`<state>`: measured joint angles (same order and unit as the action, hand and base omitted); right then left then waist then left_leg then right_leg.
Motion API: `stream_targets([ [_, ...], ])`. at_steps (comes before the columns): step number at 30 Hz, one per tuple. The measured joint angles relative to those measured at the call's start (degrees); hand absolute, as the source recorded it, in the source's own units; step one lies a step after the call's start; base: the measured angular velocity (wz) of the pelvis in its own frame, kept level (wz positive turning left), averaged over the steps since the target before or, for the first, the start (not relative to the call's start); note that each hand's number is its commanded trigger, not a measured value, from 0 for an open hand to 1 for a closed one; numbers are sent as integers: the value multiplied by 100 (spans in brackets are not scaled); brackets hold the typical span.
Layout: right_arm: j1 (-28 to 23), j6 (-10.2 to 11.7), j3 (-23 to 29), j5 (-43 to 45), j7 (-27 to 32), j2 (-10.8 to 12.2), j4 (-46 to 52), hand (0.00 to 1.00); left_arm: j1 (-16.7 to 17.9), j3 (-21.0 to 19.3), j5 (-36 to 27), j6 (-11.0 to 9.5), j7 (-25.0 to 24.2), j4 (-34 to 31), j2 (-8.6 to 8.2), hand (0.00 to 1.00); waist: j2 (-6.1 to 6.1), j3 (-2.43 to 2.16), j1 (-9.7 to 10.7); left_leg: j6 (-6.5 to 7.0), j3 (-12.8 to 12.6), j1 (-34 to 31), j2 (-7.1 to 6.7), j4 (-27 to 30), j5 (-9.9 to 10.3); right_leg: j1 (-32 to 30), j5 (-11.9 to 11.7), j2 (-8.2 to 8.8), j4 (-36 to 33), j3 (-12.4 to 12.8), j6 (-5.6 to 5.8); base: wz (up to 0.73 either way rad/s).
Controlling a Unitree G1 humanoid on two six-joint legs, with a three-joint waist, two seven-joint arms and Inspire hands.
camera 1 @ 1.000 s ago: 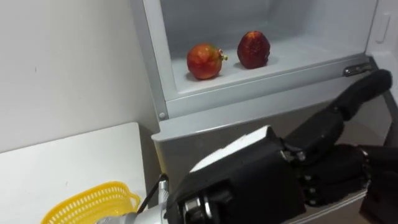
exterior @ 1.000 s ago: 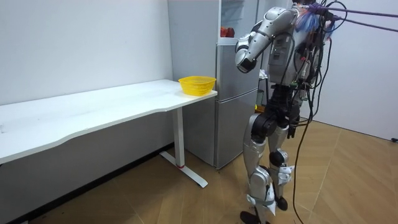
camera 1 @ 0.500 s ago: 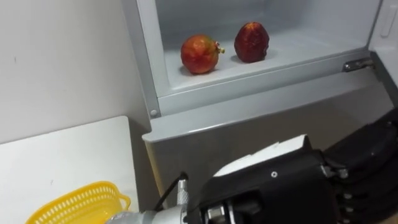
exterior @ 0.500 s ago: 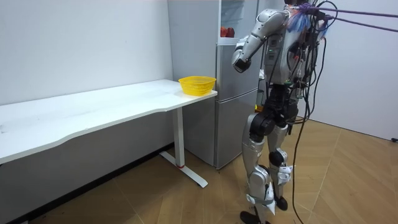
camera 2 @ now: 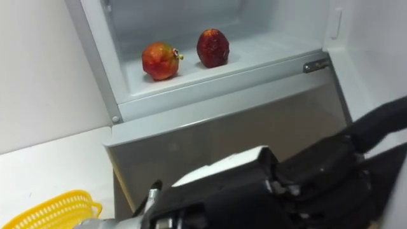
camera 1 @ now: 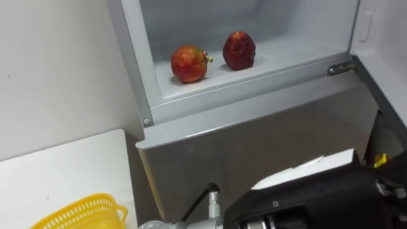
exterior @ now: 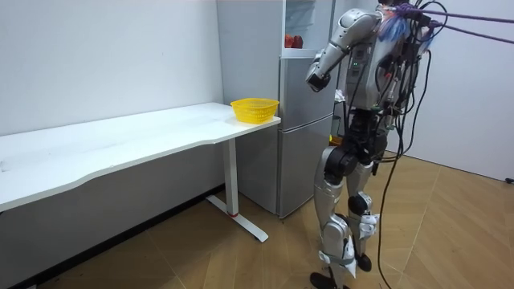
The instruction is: Retrieve from the upper fridge
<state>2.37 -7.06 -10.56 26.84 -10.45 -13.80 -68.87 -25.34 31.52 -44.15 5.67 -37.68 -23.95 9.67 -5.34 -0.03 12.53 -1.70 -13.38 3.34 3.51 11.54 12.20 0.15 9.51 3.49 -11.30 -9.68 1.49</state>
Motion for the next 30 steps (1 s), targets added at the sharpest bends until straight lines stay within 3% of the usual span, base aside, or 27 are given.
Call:
stream_targets([
  [6,12,-5,-16,37,20,1,-89,0,-348,220,221,40,182,109,-204,0,-1,2,182,0,0,-74,5,24,0,-14,-10,-2,58,-33,7,4],
  [13,51,-2,-236,-14,-104,-13,-101,0,-837,464,223,53,306,214,-292,0,-20,1,303,0,-6,-104,3,19,0,1,-11,-6,68,-16,6,-2],
  [15,99,0,-299,10,-120,-12,-99,0,-970,579,218,53,336,313,-434,0,-35,0,328,0,-6,-128,-1,14,0,-7,-11,-4,77,6,6,0],
  [26,115,-54,-519,-82,44,-13,-96,0,-1214,809,219,69,637,631,-886,0,-136,3,530,0,-89,-165,9,16,0,-29,-11,-5,96,7,6,1],
  [30,114,-53,-619,-104,27,-11,-105,0,-1327,816,220,69,781,727,-909,0,-152,10,573,0,-98,-139,3,12,0,24,-15,-11,149,9,12,3],
])
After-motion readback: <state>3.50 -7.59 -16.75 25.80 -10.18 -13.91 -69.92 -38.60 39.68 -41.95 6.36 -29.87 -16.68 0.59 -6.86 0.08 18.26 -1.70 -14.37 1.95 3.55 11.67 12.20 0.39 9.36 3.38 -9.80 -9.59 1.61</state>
